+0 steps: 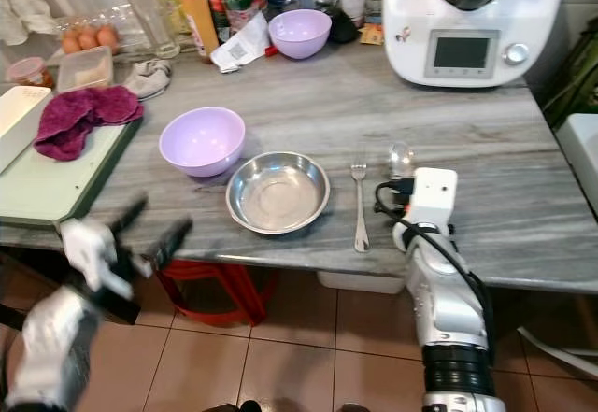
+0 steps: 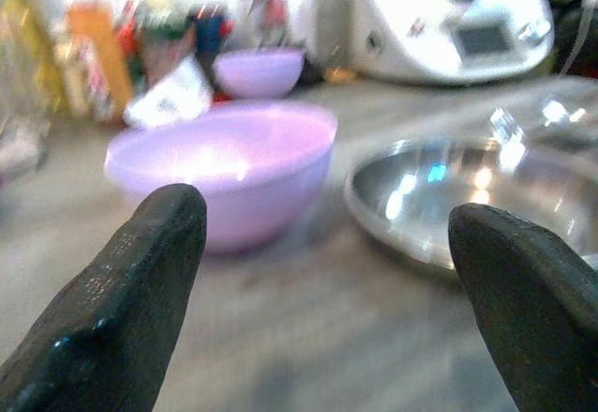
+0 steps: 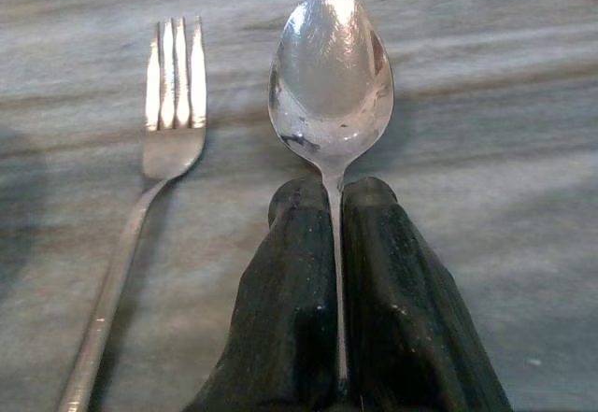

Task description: Setting the table

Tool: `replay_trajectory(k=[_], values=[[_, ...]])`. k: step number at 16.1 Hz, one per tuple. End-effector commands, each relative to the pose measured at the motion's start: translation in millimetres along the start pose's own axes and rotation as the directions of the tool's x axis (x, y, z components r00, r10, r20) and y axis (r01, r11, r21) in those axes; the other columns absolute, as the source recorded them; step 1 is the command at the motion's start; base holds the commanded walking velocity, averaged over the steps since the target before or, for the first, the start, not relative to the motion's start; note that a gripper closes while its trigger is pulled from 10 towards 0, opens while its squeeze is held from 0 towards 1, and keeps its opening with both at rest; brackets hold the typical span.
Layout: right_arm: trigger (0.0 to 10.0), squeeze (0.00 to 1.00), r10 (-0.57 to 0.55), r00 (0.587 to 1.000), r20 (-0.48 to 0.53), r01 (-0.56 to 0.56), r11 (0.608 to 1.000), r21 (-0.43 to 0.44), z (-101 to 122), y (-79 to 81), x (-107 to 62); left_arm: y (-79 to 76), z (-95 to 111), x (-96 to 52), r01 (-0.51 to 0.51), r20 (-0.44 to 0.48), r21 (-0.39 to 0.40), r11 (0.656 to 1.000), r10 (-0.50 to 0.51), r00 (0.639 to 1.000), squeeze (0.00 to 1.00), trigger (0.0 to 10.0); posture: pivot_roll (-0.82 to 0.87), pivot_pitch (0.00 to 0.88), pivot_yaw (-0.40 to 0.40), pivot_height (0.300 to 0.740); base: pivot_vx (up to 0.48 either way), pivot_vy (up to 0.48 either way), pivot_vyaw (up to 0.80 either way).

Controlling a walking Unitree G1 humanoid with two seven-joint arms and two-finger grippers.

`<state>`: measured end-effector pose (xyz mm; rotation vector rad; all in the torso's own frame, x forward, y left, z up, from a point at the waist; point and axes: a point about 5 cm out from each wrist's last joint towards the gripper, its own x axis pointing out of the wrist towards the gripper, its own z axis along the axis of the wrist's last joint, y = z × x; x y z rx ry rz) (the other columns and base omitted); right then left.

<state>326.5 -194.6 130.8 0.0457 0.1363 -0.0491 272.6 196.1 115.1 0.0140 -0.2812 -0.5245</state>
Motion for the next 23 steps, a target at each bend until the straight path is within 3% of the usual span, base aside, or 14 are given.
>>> replay_trajectory(k=[1, 3, 5, 6, 8, 10, 14, 20, 23], values=[[10.0, 0.00, -0.001, 0.999, -0.042, 0.001, 1.000, 0.000, -10.4, -0.5, -1.1, -3.4, 3.1, -0.1, 0.030, -0.028, -0.028, 0.999, -0.031, 0.999, 0.00, 10.0, -0.13, 0.125, 0.098, 0.740, 0.000, 0.000, 0.00], [10.0, 0.00, 0.007, 0.999, -0.044, -0.007, 1.000, 0.003, -10.3, 0.6, -0.2, -12.9, 40.7, 31.7, 0.113, 0.011, -0.055, 0.992, -0.113, 0.994, 0.00, 10.0, -0.13, 0.125, 0.098, 0.740, 0.000, 0.000, 0.00], [10.0, 0.00, 0.018, 0.998, -0.053, -0.018, 1.000, -0.003, -11.9, 2.6, -0.7, -30.1, 64.7, 51.3, 0.200, 0.020, -0.066, 0.978, -0.199, 0.980, 0.00, 10.0, -0.13, 0.125, 0.097, 0.740, 0.000, 0.000, 0.00], [10.0, 0.00, 0.023, 0.998, -0.062, -0.024, 1.000, -0.005, -13.8, 3.2, -1.7, -36.6, 68.3, 52.8, 0.239, 0.009, -0.067, 0.969, -0.239, 0.971, 0.00, 10.0, -0.13, 0.125, 0.097, 0.740, 0.000, 0.000, 0.00], [10.0, 0.00, 0.028, 0.996, -0.079, -0.030, 0.999, -0.017, -18.0, 3.6, -3.2, -52.5, 68.2, 49.6, 0.326, -0.029, -0.066, 0.943, -0.328, 0.944, 0.00, 10.0, -0.13, 0.127, 0.099, 0.740, 0.000, 0.000, 0.00], [10.0, 0.00, 0.028, 0.996, -0.081, -0.030, 0.999, -0.020, -18.7, 3.5, -3.3, -57.0, 65.3, 46.5, 0.340, -0.066, -0.067, 0.938, -0.344, 0.937, 0.00, 10.0, -0.13, 0.127, 0.102, 0.740, 0.000, 0.000, 0.00], [10.0, 0.00, 0.031, 0.995, -0.090, -0.034, 0.999, -0.026, -21.3, 3.7, -1.2, -68.4, 59.5, 37.4, 0.359, -0.120, -0.146, 0.922, -0.376, 0.919, 0.00, 10.0, -0.14, 0.129, 0.104, 0.740, 0.000, 0.000, 0.00], [10.0, 0.00, 0.021, 0.996, -0.082, -0.024, 0.999, -0.034, -19.5, 2.4, 2.5, -70.6, 56.3, 33.6, 0.378, -0.143, -0.164, 0.911, -0.401, 0.905, 0.00, 10.0, -0.13, 0.132, 0.107, 0.740, 0.000, 0.000, 0.00], [10.0, 0.00, 0.016, 0.997, -0.076, -0.019, 0.999, -0.043, -19.0, 1.8, 4.3, -71.6, 44.2, 29.5, 0.399, -0.173, -0.177, 0.900, -0.427, 0.888, 0.00, 10.0, -0.13, 0.133, 0.110, 0.740, 0.000, 0.000, 0.00]])
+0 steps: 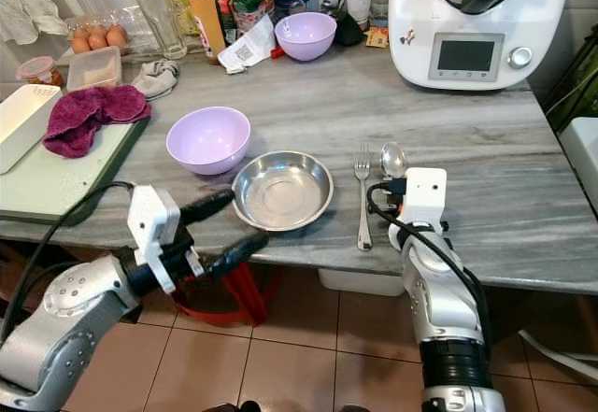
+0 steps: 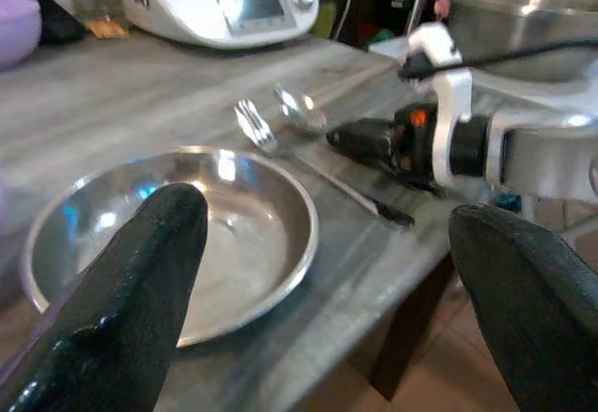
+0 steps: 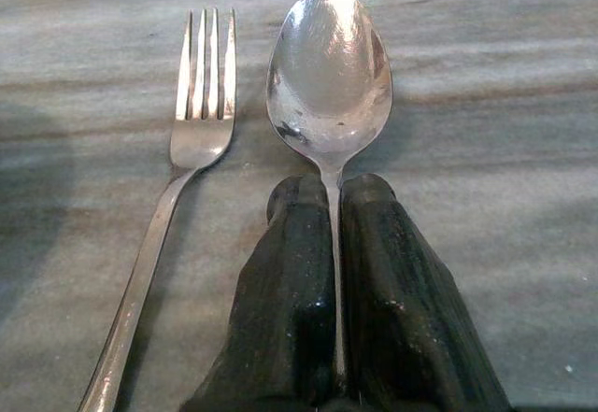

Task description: Setting the table

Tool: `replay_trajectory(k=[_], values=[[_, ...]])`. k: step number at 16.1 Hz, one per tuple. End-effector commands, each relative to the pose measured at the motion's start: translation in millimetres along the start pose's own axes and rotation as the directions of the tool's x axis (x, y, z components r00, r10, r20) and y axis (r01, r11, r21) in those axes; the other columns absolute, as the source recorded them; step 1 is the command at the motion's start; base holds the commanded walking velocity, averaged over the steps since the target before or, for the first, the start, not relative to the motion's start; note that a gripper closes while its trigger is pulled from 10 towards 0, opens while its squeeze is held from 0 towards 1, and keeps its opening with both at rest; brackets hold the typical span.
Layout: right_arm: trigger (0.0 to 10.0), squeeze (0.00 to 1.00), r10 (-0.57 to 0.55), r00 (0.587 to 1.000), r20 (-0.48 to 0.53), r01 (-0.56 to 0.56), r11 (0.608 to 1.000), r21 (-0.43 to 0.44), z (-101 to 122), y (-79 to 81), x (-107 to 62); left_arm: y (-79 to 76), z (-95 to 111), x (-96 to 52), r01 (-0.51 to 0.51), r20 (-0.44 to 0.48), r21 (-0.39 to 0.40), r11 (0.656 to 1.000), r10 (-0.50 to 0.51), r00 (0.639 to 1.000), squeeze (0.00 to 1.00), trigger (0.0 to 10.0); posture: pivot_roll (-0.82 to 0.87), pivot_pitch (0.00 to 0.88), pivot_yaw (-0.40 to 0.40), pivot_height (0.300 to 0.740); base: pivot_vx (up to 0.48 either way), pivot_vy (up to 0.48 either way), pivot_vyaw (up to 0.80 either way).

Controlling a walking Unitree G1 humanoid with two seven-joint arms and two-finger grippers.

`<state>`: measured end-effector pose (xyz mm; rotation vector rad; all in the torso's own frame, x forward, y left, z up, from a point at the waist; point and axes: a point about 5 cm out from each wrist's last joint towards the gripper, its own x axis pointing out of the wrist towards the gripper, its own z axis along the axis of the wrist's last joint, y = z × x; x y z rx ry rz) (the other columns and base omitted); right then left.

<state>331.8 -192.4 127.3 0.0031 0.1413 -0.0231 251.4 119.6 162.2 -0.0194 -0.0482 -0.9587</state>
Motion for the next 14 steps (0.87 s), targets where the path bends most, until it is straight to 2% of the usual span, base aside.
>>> replay_trajectory(k=[1, 6, 7, 12, 14], values=[[10.0, 0.00, -0.009, 0.998, -0.067, 0.009, 1.000, 0.001, -15.3, -0.3, -0.3, 1.0, -13.1, -4.4, 0.006, -0.043, 0.015, 1.000, -0.005, 0.999, 0.00, 10.0, -0.14, 0.131, 0.111, 0.740, 0.000, 0.000, 0.00], [10.0, 0.00, -0.012, 0.998, -0.063, 0.012, 1.000, 0.004, -14.3, -0.8, 1.2, 2.6, -20.3, -4.7, 0.011, -0.060, 0.022, 1.000, -0.009, 0.998, 0.00, 10.0, -0.14, 0.128, 0.111, 0.740, 0.000, 0.000, 0.00], [10.0, 1.00, -0.006, 0.998, -0.057, 0.007, 1.000, 0.014, -13.7, -0.2, 1.9, 3.0, -21.2, -4.6, 0.011, -0.059, 0.023, 1.000, -0.010, 0.998, 0.00, 10.0, -0.14, 0.128, 0.111, 0.740, 0.000, 0.000, 0.00], [10.0, 1.00, -0.009, 0.999, -0.044, 0.010, 1.000, 0.017, -11.8, -0.4, 3.3, 4.7, -25.3, -3.5, 0.011, -0.053, 0.032, 0.999, -0.010, 0.999, 0.00, 10.0, -0.14, 0.125, 0.113, 0.740, 0.000, 0.000, 0.00], [10.0, 1.00, -0.009, 1.000, -0.007, 0.009, 1.000, 0.028, -3.1, -0.1, 3.4, 5.9, -25.0, -3.2, 0.005, -0.051, 0.032, 0.999, -0.004, 0.999, 0.00, 10.0, -0.14, 0.126, 0.114, 0.740, 0.000, 0.000, 0.00]])
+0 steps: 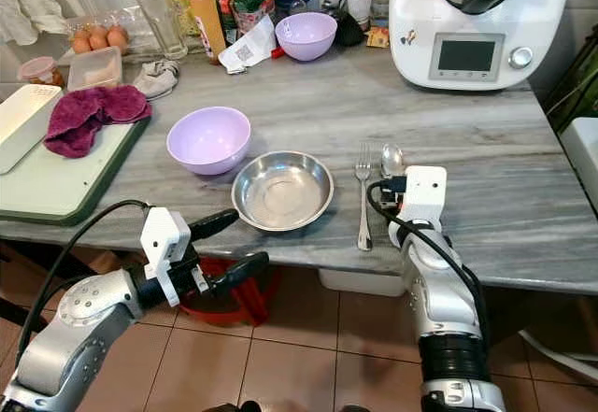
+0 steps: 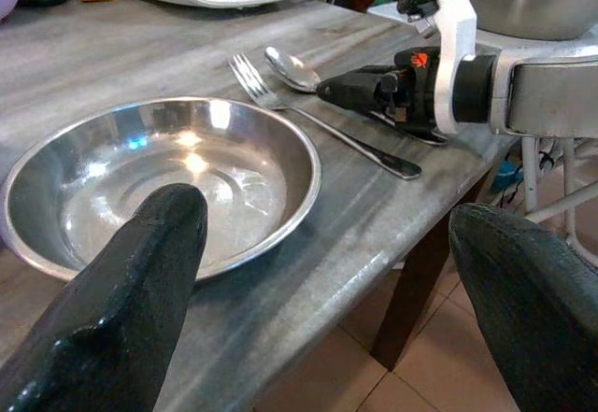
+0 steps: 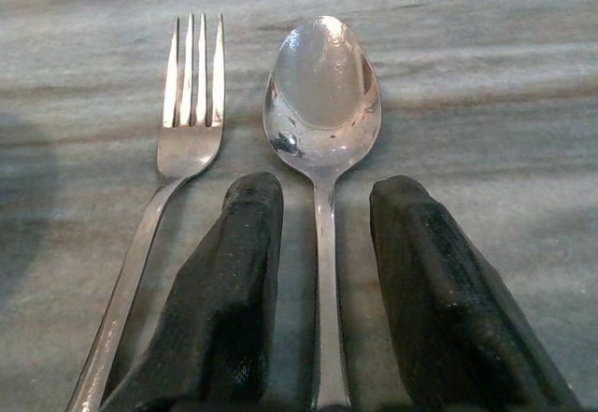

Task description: Setting the table

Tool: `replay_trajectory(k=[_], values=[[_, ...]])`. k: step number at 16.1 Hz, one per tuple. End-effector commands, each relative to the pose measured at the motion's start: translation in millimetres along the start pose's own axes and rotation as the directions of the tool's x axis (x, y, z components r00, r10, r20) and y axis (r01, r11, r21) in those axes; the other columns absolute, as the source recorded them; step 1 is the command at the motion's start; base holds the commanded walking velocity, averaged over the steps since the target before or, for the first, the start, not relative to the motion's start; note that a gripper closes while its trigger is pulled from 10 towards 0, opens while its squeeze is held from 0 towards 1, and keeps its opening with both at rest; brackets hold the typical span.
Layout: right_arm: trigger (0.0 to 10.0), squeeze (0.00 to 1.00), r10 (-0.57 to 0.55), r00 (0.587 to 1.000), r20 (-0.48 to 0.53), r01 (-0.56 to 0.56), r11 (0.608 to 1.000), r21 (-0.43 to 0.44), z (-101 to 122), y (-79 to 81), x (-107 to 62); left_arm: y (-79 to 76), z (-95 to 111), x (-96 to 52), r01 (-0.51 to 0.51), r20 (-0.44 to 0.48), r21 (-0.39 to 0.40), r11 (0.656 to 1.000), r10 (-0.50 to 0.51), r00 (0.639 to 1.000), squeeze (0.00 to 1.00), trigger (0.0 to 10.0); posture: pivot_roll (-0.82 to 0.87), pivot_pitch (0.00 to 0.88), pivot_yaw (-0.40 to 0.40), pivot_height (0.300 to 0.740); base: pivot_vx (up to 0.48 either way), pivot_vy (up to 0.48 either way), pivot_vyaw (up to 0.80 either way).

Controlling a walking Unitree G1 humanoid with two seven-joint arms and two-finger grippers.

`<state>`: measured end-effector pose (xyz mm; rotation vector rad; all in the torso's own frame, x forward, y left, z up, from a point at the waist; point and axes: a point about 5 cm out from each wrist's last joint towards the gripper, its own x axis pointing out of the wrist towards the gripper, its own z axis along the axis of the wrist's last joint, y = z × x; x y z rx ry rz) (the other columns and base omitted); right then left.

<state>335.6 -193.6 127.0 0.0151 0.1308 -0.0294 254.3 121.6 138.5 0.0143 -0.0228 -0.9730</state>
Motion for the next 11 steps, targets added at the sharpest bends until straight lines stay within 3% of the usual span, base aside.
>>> replay_trajectory(k=[1, 6, 11], values=[[10.0, 1.00, 0.000, 1.000, 0.012, 0.000, 1.000, 0.027, 4.0, 1.9, -0.4, 2.3, -1.6, -2.5, -0.012, -0.015, 0.014, 1.000, 0.012, 1.000, 0.00, 10.0, -0.14, 0.127, 0.115, 0.740, 0.000, 0.000, 0.00], [10.0, 1.00, 0.033, 0.994, 0.101, -0.040, 0.997, 0.069, 21.6, 9.6, -5.2, 2.5, 1.5, -1.1, -0.015, -0.004, 0.020, 1.000, 0.015, 1.000, 0.00, 10.0, -0.14, 0.125, 0.113, 0.740, 0.000, 0.000, 0.00], [10.0, 1.00, 0.047, 0.945, 0.325, -0.082, 0.992, 0.093, 62.8, 14.9, -15.5, 3.1, 0.1, -1.3, -0.020, 0.003, 0.018, 1.000, 0.019, 1.000, 0.00, 10.0, -0.14, 0.118, 0.114, 0.740, 0.000, 0.000, 0.00]])
